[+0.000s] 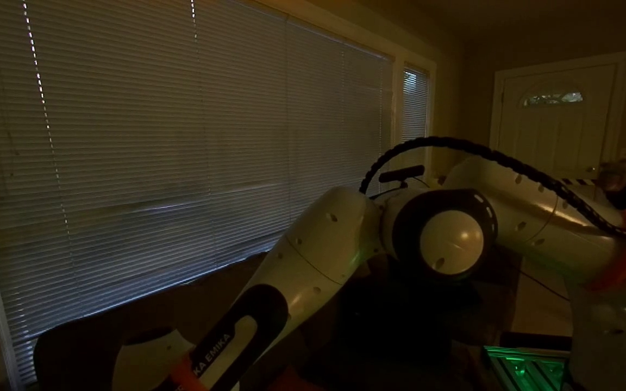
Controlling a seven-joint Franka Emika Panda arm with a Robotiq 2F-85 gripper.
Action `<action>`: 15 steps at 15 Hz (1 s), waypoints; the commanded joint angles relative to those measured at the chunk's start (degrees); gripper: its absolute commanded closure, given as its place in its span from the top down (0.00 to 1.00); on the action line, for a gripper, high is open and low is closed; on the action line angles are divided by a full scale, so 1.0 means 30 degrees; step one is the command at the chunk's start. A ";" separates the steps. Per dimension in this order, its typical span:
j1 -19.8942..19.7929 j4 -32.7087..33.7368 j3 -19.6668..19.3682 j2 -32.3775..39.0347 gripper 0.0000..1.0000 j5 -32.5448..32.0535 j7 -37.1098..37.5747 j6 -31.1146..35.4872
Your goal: Move the tape to the right
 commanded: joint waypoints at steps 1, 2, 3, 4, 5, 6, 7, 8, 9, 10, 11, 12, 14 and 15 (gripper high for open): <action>0.0033 0.0214 -0.0007 0.0099 1.00 -0.0026 0.0046 -0.0089; 0.0079 0.0063 -0.0124 0.0054 1.00 -0.0011 0.0228 0.0244; 0.0038 0.0059 -0.0151 0.0146 1.00 0.0064 0.0334 0.0408; 0.0017 0.0011 -0.0209 0.0166 1.00 0.0090 0.0410 0.0520; -0.0068 -0.0055 -0.0219 0.0166 1.00 0.0167 0.0455 0.0595; -0.0097 -0.0129 -0.0295 0.0166 1.00 0.0211 0.0584 0.0783; -0.0226 -0.0078 -0.0259 0.0234 1.00 0.0287 0.0612 0.0756; -0.0259 0.0072 -0.0285 0.0391 1.00 0.0270 0.0618 0.0861; -0.0356 0.0247 -0.0213 0.0577 1.00 0.0281 0.0468 0.0943; -0.0474 0.0491 -0.0096 0.0812 1.00 0.0335 0.0302 0.1082; -0.0504 0.0930 -0.0031 0.1172 1.00 0.0330 0.0233 0.1137; -0.0506 0.1202 0.0023 0.1392 1.00 0.0328 0.0241 0.1170; -0.0477 0.1830 0.0067 0.1903 1.00 0.0245 0.0256 0.1131; -0.0478 0.2143 0.0121 0.2146 0.95 0.0242 0.0243 0.1006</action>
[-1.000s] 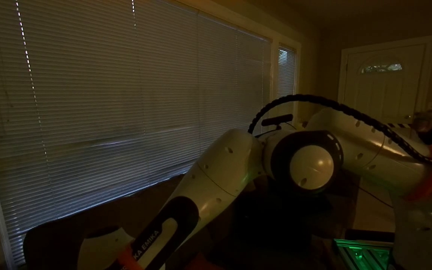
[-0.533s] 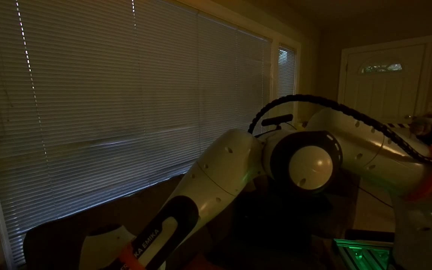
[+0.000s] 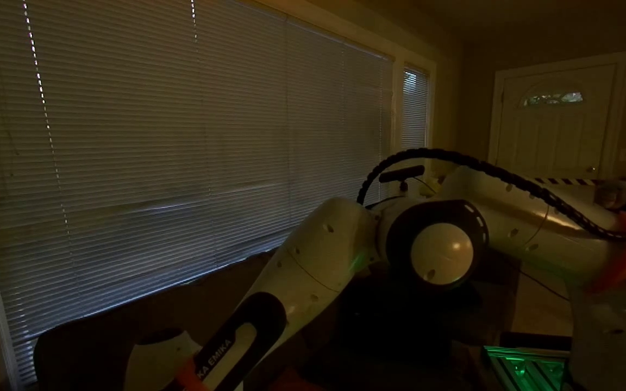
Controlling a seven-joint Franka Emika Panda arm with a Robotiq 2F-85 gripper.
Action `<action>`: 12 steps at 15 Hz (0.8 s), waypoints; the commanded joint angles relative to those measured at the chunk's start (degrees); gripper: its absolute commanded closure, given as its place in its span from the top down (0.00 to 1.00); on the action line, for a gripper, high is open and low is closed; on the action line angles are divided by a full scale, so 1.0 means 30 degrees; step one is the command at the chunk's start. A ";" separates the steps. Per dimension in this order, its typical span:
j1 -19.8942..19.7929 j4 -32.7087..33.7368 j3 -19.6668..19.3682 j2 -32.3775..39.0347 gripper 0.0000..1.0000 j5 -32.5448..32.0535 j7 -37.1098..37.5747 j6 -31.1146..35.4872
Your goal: Move the tape to the right
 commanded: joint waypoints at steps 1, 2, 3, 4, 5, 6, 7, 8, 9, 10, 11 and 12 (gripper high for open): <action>0.0020 0.1710 0.0241 0.1393 0.77 0.0133 -0.0073 0.0007; 0.0043 0.1941 0.0258 0.1576 0.71 0.0113 -0.0074 0.0014; 0.0069 0.2150 0.0269 0.1721 0.69 0.0097 -0.0054 -0.0018; 0.0104 0.2364 0.0260 0.1859 0.63 0.0076 -0.0014 -0.0050; 0.0125 0.2542 0.0261 0.1958 0.55 0.0056 0.0001 -0.0092; 0.0154 0.2707 0.0254 0.2080 0.45 0.0040 0.0019 -0.0069; 0.0196 0.2826 0.0224 0.2136 0.39 0.0010 0.0066 -0.0113; 0.0186 0.2925 0.0225 0.2210 0.30 0.0004 0.0047 -0.0096; 0.0187 0.2969 0.0203 0.2223 0.23 -0.0007 0.0072 -0.0109; 0.0163 0.3002 0.0193 0.2265 0.15 -0.0006 0.0060 -0.0114; 0.0188 0.2990 0.0126 0.2220 0.08 -0.0038 0.0117 -0.0177; 0.0242 0.2988 0.0044 0.2213 0.02 -0.0086 0.0178 -0.0230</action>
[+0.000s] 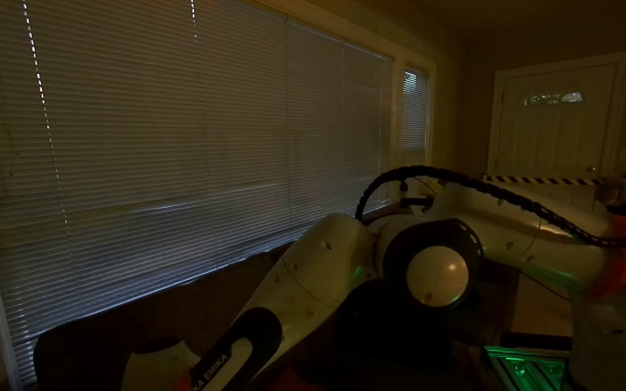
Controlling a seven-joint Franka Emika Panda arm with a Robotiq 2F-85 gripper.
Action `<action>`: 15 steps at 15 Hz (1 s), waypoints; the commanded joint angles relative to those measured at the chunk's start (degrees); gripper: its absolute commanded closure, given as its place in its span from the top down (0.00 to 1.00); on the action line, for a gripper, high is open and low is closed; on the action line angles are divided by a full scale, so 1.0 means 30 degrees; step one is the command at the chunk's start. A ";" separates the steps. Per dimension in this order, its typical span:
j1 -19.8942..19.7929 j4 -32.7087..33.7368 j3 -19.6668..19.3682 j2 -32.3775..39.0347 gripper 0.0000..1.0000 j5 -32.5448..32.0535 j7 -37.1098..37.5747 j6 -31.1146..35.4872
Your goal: Move the tape to the right
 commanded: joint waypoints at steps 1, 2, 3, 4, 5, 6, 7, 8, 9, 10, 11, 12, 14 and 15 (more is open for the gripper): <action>0.0221 0.0937 -0.0042 0.0638 0.01 -0.0114 0.0185 -0.0385; 0.0308 0.0938 -0.0065 0.0600 0.05 -0.0214 0.0174 -0.0738; 0.0348 0.0844 -0.0002 0.0507 0.05 -0.0266 0.0082 -0.1002; 0.0373 0.0792 0.0108 0.0399 0.05 -0.0301 -0.0041 -0.1436; 0.0428 0.0731 0.0181 0.0253 0.05 -0.0336 -0.0126 -0.2018; 0.0479 0.0555 0.0358 0.0001 0.05 -0.0350 -0.0370 -0.2677; 0.0537 0.0455 0.0522 -0.0192 0.05 -0.0328 -0.0584 -0.3253; 0.0544 0.0206 0.0775 -0.0489 0.05 -0.0257 -0.0911 -0.3958; 0.0684 -0.0029 0.0828 -0.0773 0.05 -0.0258 -0.0930 -0.4556; 0.0899 -0.0259 0.0781 -0.1119 0.05 -0.0304 -0.0752 -0.5101; 0.1110 -0.0559 0.0701 -0.1460 0.05 -0.0355 -0.0610 -0.5270; 0.1345 -0.1130 0.0509 -0.2077 0.05 -0.0493 -0.0260 -0.5097; 0.1758 -0.1416 0.0202 -0.2608 0.05 -0.0540 0.0012 -0.4739; 0.1986 -0.1798 -0.0011 -0.3090 0.05 -0.0651 0.0317 -0.4471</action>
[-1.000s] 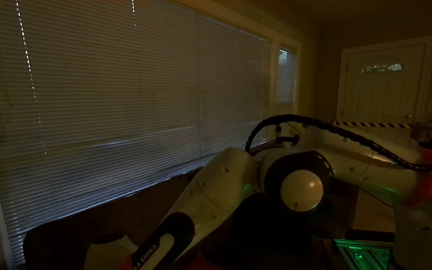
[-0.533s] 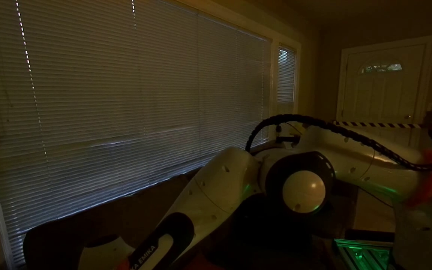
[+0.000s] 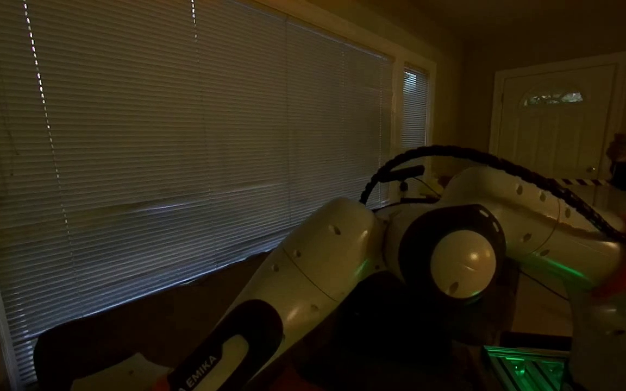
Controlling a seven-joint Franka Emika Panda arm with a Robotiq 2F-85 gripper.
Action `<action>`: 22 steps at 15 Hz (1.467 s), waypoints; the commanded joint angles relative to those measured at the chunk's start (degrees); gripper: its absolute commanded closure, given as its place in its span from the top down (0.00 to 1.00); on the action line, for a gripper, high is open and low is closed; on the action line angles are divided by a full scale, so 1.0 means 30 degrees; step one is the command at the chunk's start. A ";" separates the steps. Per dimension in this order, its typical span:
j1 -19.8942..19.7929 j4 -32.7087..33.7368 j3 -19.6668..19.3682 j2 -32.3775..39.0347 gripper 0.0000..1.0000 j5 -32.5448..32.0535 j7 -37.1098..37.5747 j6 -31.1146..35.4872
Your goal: Move the tape to the right
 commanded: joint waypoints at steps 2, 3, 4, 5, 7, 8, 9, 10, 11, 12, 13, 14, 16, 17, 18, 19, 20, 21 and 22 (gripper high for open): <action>0.0879 -0.2253 -0.1060 -0.2608 0.05 -0.0818 0.1369 0.0558; 0.1091 -0.2624 -0.1356 -0.3141 0.05 -0.1059 0.1719 0.0724; 0.1314 -0.3135 -0.1696 -0.3819 0.05 -0.1314 0.2279 0.0830; 0.1495 -0.3611 -0.1968 -0.4456 0.05 -0.1525 0.2744 0.0827; 0.1763 -0.4757 -0.2413 -0.5865 0.05 -0.1933 0.3643 0.0901; 0.1882 -0.5372 -0.2604 -0.6662 0.05 -0.2085 0.4096 0.0881; 0.1927 -0.6158 -0.2728 -0.7484 0.05 -0.2186 0.4464 0.1046; 0.1907 -0.6925 -0.2811 -0.8318 0.05 -0.2215 0.4809 0.1215; 0.1748 -0.7823 -0.2845 -0.9200 0.05 -0.2075 0.5084 0.1621; 0.1432 -0.8658 -0.2757 -1.0021 0.05 -0.1755 0.5141 0.1947; 0.1168 -0.9404 -0.2719 -1.0767 0.05 -0.1474 0.5256 0.2347; 0.0537 -1.0135 -0.2488 -1.1400 0.05 -0.0889 0.4835 0.2850; -0.0661 -1.1252 -0.2036 -1.2388 0.05 0.0527 0.3867 0.3511; -0.1323 -1.1707 -0.1788 -1.2833 0.05 0.1347 0.3161 0.3687; -0.1742 -1.2126 -0.1624 -1.3282 0.05 0.2035 0.2732 0.3847; -0.2222 -1.2483 -0.1487 -1.3674 0.05 0.2714 0.2222 0.4065; -0.2689 -1.2495 -0.1385 -1.3852 0.05 0.3337 0.1734 0.4041; -0.2867 -1.2549 -0.1383 -1.4002 0.05 0.3667 0.1595 0.3957; -0.3079 -1.2359 -0.1280 -1.3837 0.05 0.3959 0.1072 0.3830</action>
